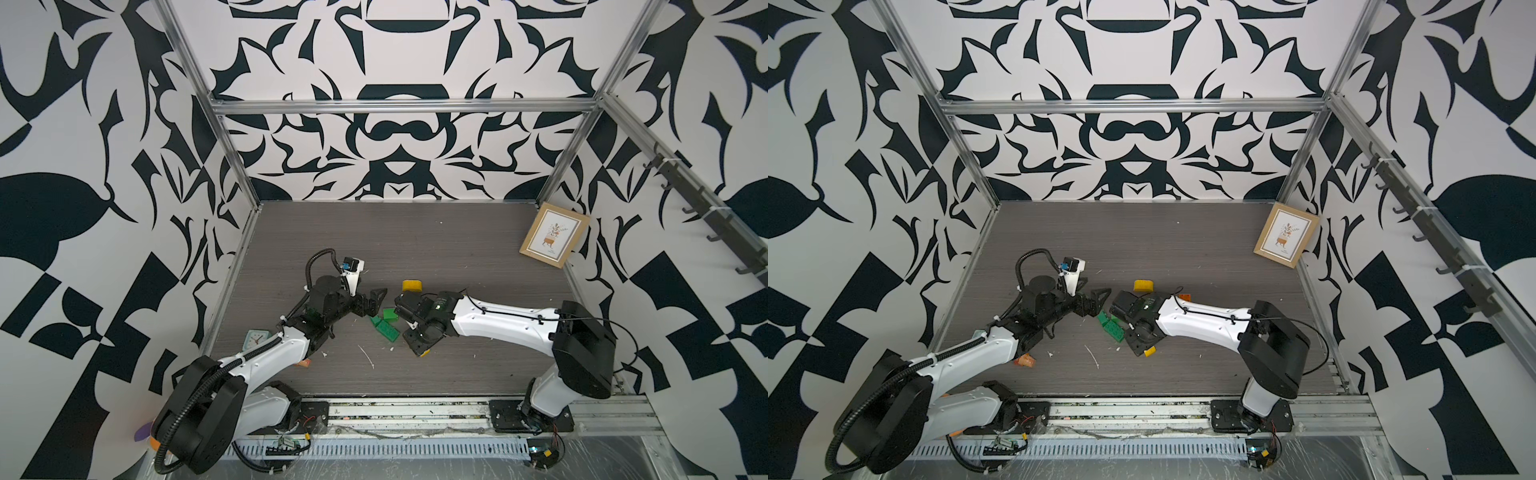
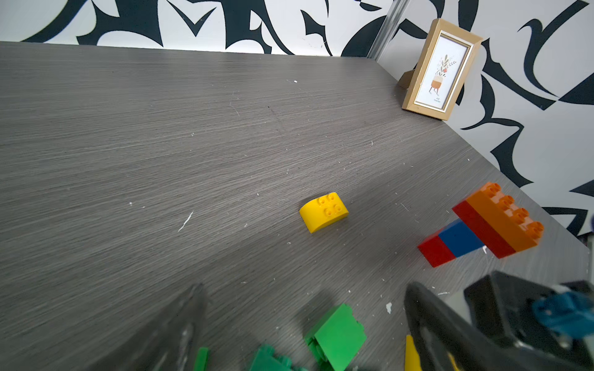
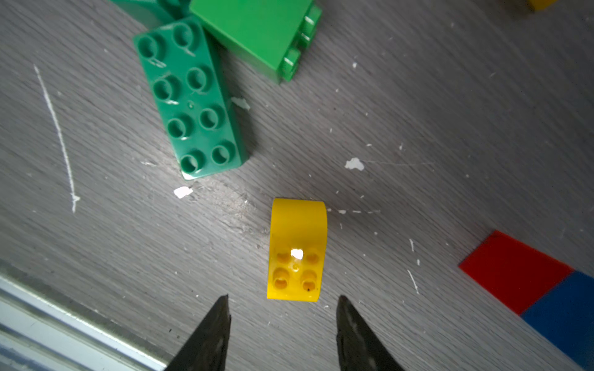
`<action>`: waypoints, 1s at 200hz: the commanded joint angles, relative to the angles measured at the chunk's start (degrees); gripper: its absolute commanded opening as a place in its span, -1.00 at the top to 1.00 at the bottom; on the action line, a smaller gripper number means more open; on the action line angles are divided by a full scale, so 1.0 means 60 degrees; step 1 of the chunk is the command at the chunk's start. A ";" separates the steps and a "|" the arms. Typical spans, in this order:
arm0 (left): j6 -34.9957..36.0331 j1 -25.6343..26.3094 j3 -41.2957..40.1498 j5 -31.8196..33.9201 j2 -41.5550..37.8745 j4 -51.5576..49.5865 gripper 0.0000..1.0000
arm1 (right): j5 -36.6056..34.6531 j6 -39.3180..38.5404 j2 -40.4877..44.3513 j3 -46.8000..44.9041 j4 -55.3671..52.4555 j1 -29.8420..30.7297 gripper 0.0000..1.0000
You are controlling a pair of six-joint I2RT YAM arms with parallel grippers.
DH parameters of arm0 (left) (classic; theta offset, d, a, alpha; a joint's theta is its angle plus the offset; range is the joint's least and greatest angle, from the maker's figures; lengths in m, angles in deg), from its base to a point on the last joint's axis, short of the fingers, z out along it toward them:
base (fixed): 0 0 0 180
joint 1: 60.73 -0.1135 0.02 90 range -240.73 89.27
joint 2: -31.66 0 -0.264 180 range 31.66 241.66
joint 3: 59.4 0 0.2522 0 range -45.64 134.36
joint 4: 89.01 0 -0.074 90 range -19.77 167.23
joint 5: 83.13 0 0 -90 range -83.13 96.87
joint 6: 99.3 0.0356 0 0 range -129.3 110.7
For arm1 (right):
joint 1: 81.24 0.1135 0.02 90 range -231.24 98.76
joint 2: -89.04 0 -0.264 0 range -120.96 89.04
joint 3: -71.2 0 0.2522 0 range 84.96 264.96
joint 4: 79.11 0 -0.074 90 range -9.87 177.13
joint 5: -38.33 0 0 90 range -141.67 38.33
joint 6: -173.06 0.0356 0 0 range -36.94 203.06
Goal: Assemble an ice cream with lego
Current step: Pick up the lego brick from the center of the board.
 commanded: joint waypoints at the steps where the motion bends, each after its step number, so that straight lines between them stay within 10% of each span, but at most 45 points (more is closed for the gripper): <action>1: -0.0070 0.0004 -0.0101 0.0050 -0.0182 0.0157 -0.98 | -0.0365 0.0029 -0.0123 -0.0012 0.0166 0.0055 -0.10; 147: -0.0055 0.0004 -0.0101 0.0191 -0.0282 0.0011 -0.98 | -0.0831 0.0099 -0.0509 -0.0273 0.0574 0.0072 0.43; 200: -0.0080 0.0011 -0.0055 0.0069 -0.0112 0.0073 -0.98 | -0.2101 0.0784 0.0316 0.1510 -0.1760 -0.0089 0.55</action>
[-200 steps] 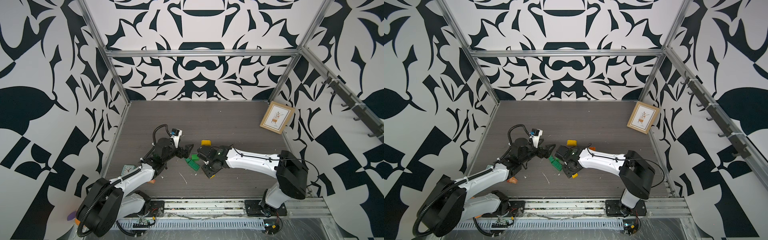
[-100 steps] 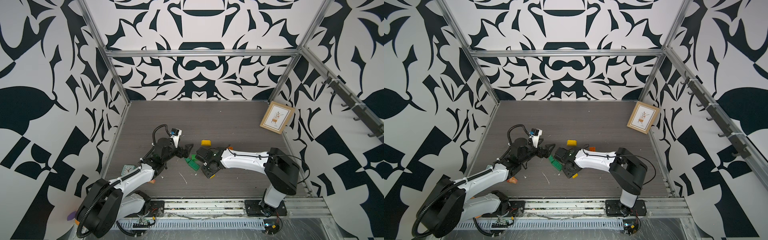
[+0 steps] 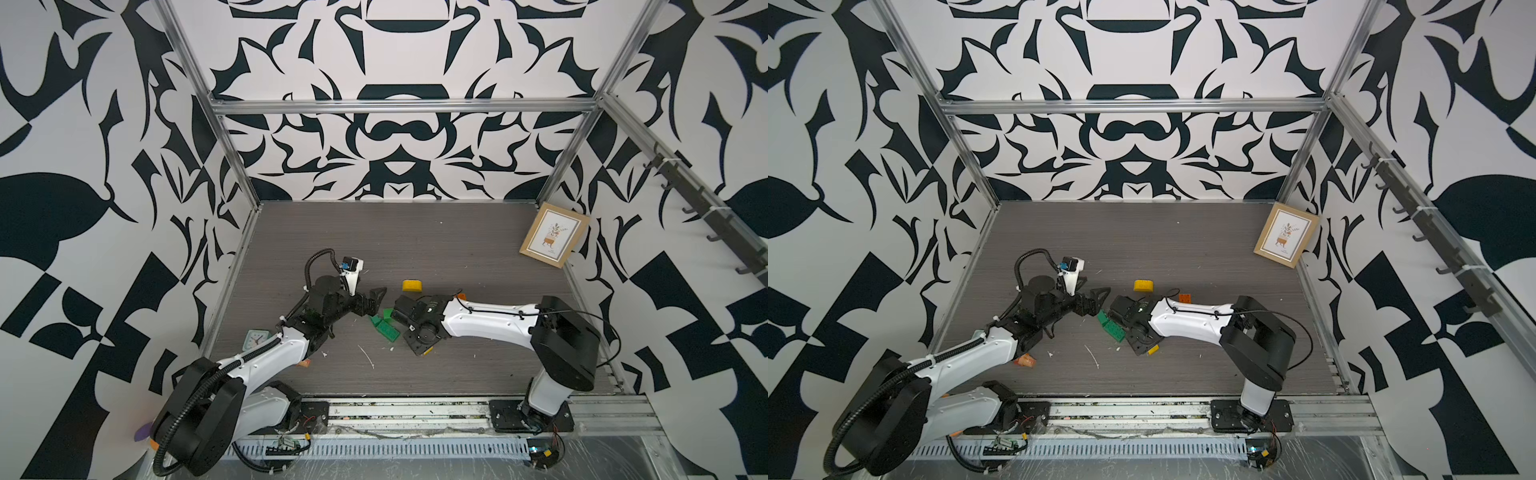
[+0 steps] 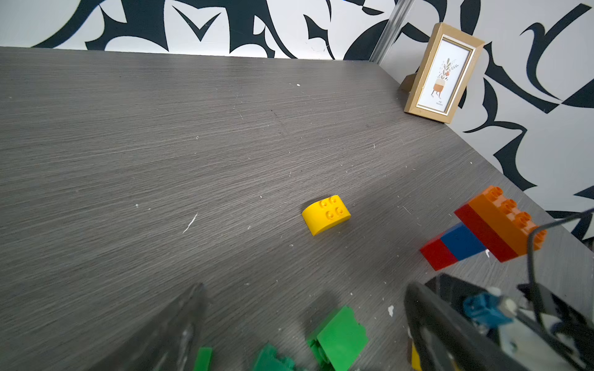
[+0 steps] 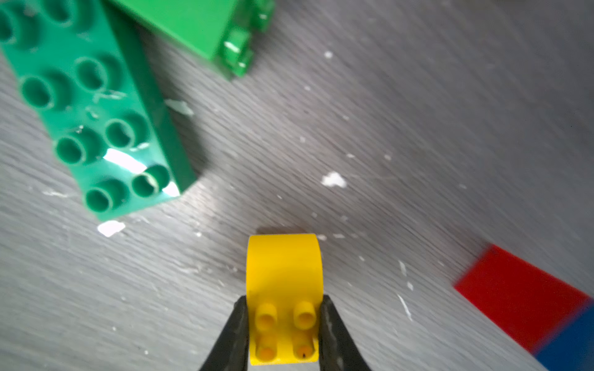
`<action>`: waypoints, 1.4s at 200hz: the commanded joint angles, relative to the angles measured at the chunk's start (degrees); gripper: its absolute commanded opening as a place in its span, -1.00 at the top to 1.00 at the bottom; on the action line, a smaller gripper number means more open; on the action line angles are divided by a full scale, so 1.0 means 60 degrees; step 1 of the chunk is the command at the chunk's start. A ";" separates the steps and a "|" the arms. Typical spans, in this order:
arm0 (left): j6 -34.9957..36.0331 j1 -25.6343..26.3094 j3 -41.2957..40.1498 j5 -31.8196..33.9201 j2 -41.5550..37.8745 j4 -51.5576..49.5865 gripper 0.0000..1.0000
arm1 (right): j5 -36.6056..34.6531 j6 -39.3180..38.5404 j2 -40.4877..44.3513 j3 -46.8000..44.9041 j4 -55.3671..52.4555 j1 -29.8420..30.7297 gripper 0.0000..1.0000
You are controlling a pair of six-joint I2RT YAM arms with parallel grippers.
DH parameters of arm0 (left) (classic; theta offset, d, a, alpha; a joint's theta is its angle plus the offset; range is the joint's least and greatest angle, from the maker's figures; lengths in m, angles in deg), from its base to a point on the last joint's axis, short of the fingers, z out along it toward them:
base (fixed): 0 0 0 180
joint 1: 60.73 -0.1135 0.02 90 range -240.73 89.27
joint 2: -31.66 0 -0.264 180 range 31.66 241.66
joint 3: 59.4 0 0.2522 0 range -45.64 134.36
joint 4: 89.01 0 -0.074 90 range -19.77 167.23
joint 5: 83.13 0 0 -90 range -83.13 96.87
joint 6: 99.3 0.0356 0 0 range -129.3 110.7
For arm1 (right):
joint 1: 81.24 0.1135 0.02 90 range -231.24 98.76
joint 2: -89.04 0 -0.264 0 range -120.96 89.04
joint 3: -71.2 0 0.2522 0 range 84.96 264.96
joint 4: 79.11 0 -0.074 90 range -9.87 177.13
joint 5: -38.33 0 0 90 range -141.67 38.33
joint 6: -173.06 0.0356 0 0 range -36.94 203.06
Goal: Assemble an ice cream with lego
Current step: Pick up the lego brick from the center of the board, then assemble the lego brick with the lego brick.
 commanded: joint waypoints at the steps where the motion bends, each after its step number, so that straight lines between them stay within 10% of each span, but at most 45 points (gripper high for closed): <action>1: -0.0080 0.0007 -0.0048 -0.0061 -0.0024 0.0089 -0.98 | -0.1091 0.0520 0.0894 0.1438 -0.1716 -0.0126 0.55; 93: -0.0051 0.0013 0.0133 -0.0836 0.0468 0.0278 -0.98 | -0.1056 0.1132 0.2120 0.3662 -0.4966 -0.3008 0.55; 280: 0.0006 0.0018 0.0162 -0.0963 0.0413 0.0213 -0.98 | -0.0208 0.1015 0.2073 0.1771 -0.3150 -0.3477 0.55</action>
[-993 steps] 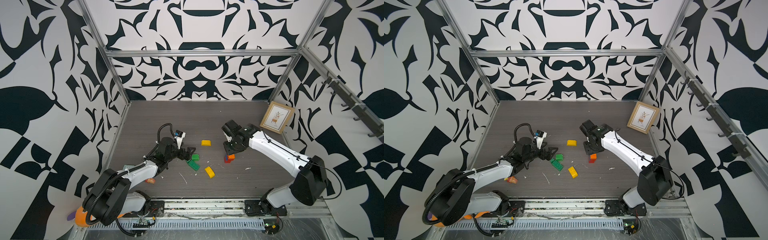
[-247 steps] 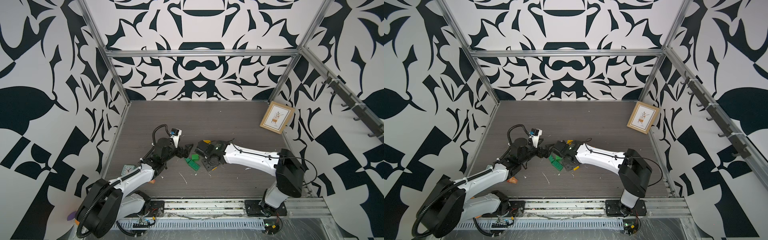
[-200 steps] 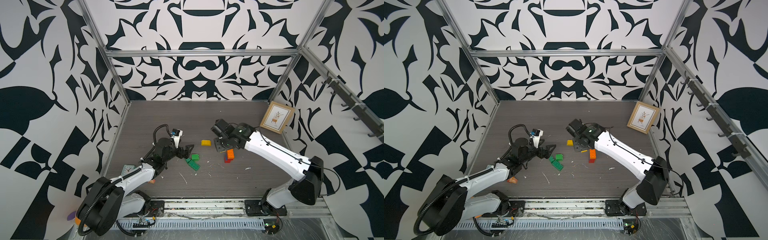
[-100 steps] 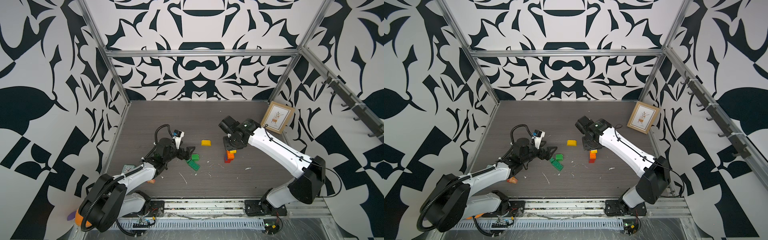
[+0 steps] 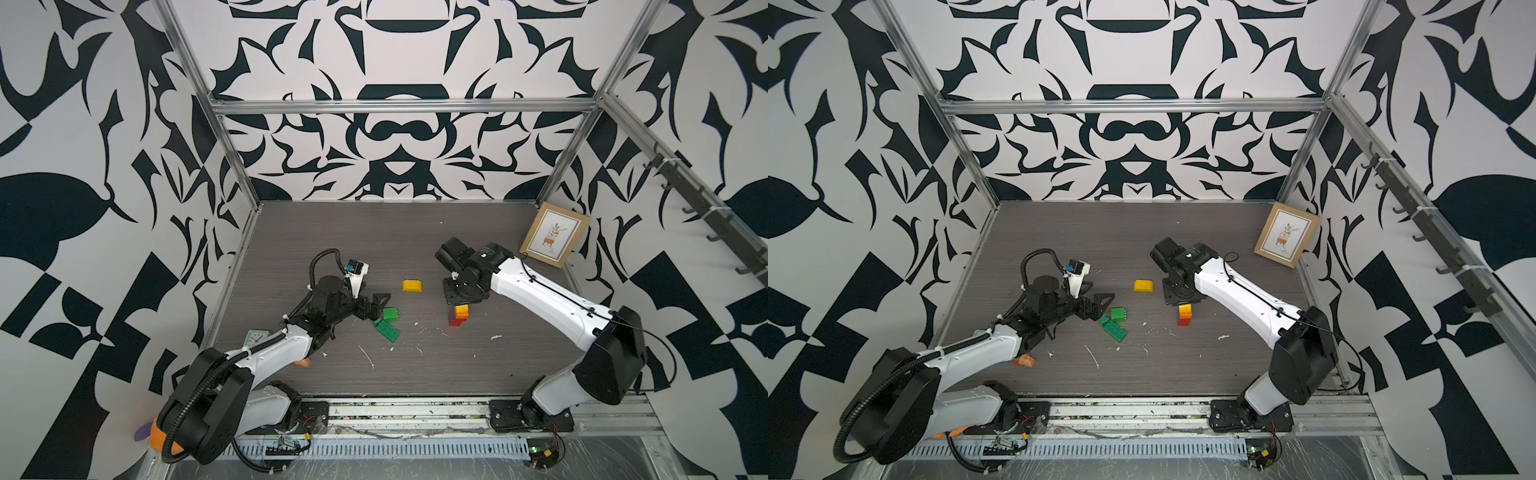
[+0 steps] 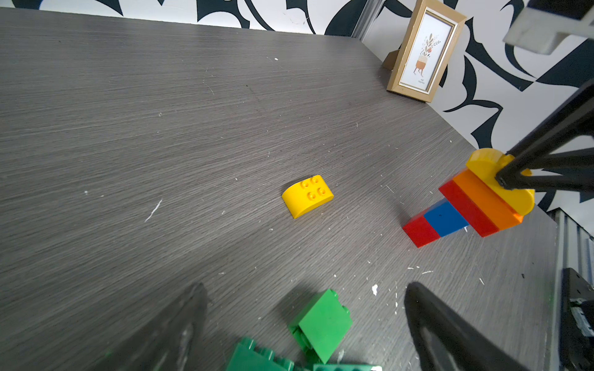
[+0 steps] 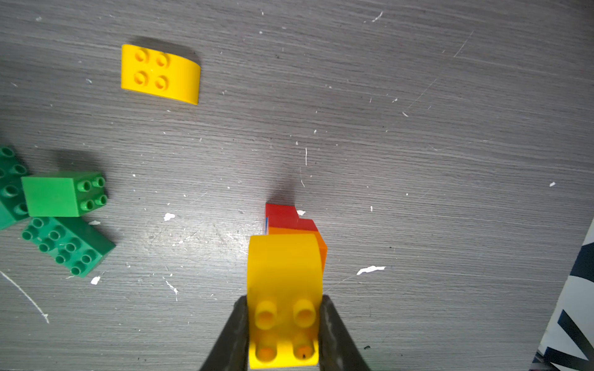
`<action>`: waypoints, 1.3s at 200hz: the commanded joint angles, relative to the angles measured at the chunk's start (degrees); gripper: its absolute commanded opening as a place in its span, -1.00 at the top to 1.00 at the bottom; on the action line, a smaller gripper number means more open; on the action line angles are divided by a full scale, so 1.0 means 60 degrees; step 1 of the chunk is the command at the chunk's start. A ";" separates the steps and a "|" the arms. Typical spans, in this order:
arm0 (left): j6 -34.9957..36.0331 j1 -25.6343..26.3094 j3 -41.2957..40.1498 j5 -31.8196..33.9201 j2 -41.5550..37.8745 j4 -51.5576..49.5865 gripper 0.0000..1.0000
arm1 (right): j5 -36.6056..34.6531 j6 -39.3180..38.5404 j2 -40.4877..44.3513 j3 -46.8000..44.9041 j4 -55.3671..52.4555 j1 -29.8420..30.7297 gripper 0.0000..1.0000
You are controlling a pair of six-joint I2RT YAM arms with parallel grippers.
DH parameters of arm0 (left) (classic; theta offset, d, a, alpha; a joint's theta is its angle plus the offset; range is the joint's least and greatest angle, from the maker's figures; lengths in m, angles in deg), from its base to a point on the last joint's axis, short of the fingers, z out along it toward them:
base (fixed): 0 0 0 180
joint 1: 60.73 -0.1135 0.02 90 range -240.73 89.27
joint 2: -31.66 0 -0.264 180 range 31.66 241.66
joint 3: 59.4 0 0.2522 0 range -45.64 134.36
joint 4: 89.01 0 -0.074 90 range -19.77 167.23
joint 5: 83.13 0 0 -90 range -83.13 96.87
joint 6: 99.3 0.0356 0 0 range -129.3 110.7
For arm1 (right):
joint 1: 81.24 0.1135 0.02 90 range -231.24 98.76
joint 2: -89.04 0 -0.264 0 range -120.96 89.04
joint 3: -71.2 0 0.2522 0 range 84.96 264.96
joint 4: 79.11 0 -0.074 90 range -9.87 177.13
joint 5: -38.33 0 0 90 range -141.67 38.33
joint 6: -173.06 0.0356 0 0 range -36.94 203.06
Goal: Assemble an ice cream with lego
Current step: Assemble the lego brick with the lego brick.
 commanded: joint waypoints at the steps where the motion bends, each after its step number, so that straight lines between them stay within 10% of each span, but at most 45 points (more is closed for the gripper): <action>1: -0.0001 0.0011 0.0148 -0.0060 -0.0117 0.0140 -0.98 | -0.0035 0.0067 0.0286 -0.0249 0.0055 -0.0056 0.55; 260: -0.0008 0.0017 0.0141 -0.0097 -0.0189 0.0093 -0.98 | -0.0227 0.0915 0.1040 -0.0907 0.0419 -0.0071 0.52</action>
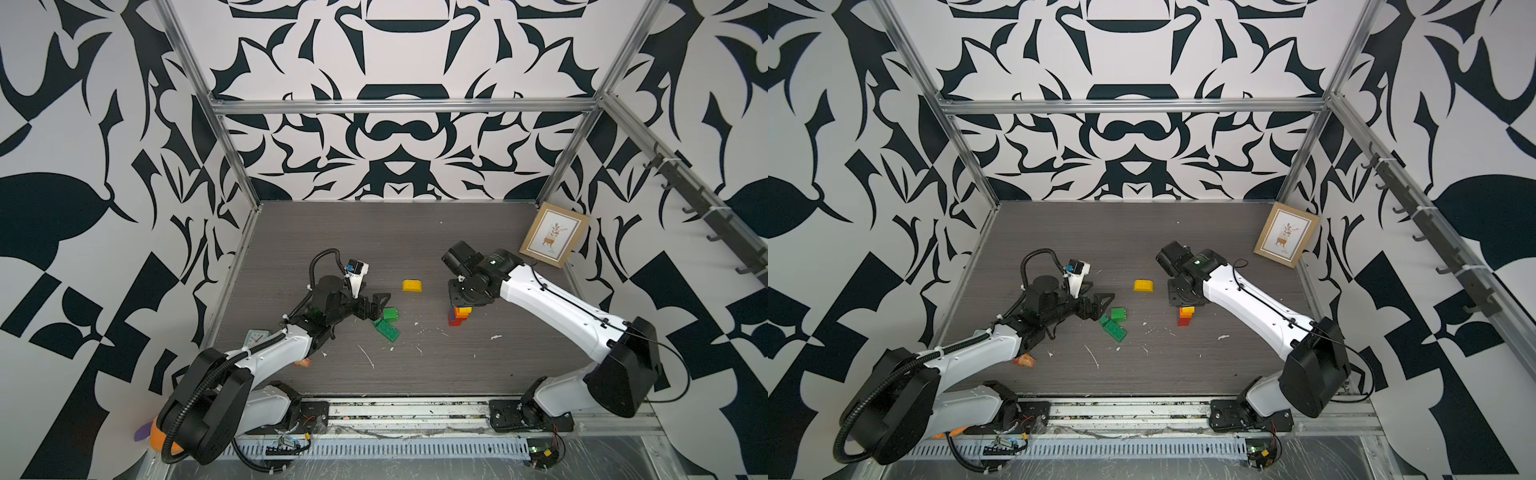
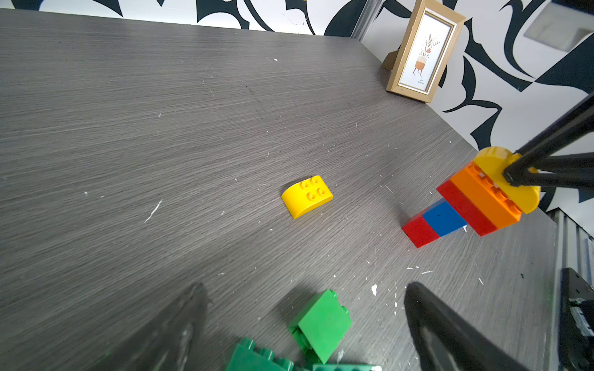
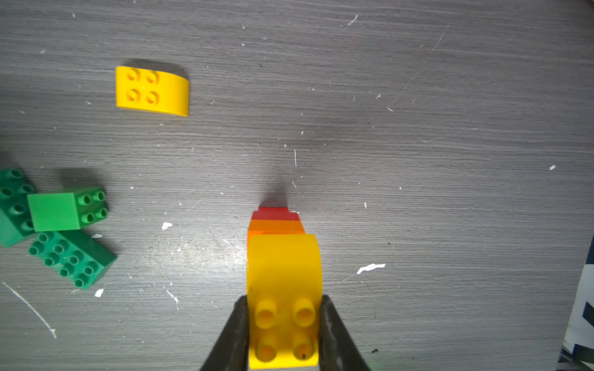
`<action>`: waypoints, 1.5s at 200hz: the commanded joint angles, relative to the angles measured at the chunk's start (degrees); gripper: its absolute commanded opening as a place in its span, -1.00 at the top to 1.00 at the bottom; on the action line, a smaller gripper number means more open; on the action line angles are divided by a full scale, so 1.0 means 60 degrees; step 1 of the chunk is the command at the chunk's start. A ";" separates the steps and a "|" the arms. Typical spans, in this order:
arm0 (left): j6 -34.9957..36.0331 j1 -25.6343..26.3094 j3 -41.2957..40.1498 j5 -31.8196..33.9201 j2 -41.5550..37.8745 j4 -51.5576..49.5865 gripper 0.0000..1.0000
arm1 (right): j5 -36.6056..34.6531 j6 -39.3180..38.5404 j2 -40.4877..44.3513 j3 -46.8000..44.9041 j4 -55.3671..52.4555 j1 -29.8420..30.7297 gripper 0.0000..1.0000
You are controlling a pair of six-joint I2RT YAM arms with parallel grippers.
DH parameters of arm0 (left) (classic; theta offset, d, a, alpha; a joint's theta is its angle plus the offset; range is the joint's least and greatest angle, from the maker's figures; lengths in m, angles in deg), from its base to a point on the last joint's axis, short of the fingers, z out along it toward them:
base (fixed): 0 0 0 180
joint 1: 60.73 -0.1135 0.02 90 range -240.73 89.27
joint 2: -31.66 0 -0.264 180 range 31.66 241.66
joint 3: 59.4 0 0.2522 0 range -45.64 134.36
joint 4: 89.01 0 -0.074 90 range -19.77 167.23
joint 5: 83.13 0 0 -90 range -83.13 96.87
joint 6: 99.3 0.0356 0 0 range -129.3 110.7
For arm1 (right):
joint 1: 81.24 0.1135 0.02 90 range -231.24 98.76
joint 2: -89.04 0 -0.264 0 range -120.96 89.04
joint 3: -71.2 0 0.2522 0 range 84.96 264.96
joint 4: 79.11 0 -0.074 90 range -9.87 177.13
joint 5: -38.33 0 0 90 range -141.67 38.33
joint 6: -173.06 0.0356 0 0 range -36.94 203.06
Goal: Assemble an ice cream with lego
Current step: Assemble the lego brick with the lego brick.
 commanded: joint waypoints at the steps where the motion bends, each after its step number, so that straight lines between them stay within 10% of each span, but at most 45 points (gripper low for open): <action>1: -0.0011 0.0018 0.0141 -0.0085 -0.0170 0.0088 -0.98 | -0.0012 0.0302 0.0316 -0.0190 0.0035 -0.0027 0.52; 300: -0.0011 0.0011 0.0185 -0.0087 -0.0046 0.0106 -0.99 | -0.0375 0.0358 0.0184 -0.0005 0.0058 0.0372 0.50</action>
